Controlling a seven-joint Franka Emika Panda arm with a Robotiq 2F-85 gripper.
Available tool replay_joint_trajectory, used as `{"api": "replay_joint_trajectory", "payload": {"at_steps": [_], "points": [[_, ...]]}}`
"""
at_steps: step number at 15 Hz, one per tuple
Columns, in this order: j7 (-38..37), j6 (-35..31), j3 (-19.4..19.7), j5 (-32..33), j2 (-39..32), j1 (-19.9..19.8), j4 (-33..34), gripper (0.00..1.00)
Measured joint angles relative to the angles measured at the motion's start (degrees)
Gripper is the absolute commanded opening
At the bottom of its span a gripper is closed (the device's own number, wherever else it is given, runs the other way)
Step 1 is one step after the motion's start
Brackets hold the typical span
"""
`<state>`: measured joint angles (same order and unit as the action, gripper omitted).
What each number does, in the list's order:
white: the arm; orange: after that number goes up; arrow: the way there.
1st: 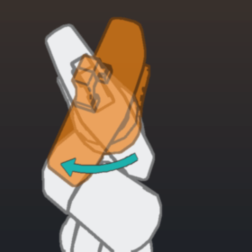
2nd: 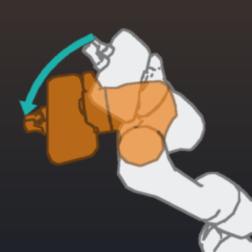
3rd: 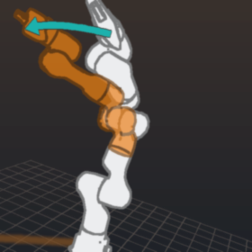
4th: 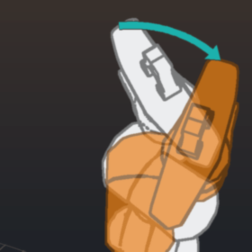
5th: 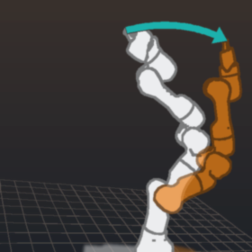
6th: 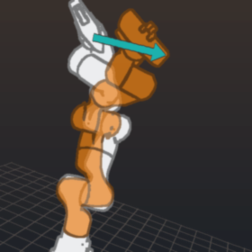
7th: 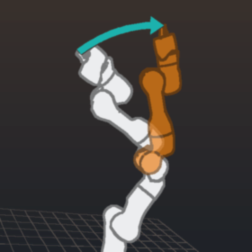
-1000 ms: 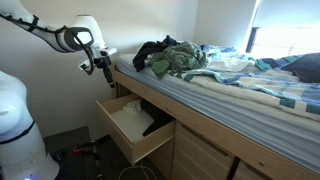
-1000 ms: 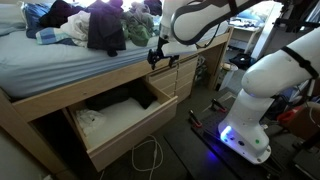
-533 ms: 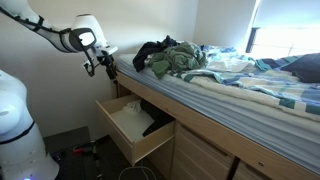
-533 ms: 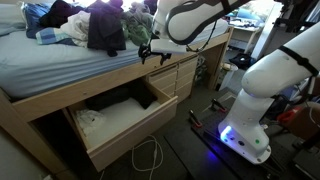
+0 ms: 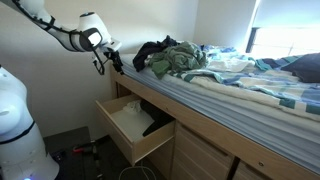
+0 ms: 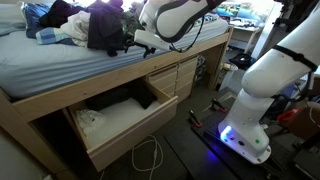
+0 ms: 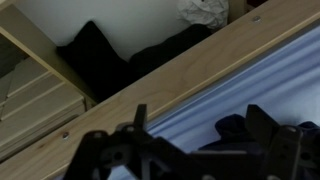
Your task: Put the black t-shirt in the drawer then close it
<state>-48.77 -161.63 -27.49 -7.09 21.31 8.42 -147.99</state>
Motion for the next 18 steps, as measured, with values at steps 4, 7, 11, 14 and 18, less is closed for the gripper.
{"api": "replay_joint_trajectory", "payload": {"at_steps": [4, 7, 11, 14, 18], "points": [[7.0, -0.3, 0.6, 2.6, -2.9, 1.6, 4.9, 1.00], [13.1, -0.3, 0.8, 4.8, -3.8, 2.5, 8.5, 1.00], [14.6, -2.0, 0.6, 7.8, -3.6, 2.3, 11.3, 1.00], [14.6, -2.4, 0.3, 8.6, -3.5, 1.7, 11.1, 1.00], [14.5, -2.6, 0.3, 8.6, -3.6, 1.7, 11.1, 1.00]]}}
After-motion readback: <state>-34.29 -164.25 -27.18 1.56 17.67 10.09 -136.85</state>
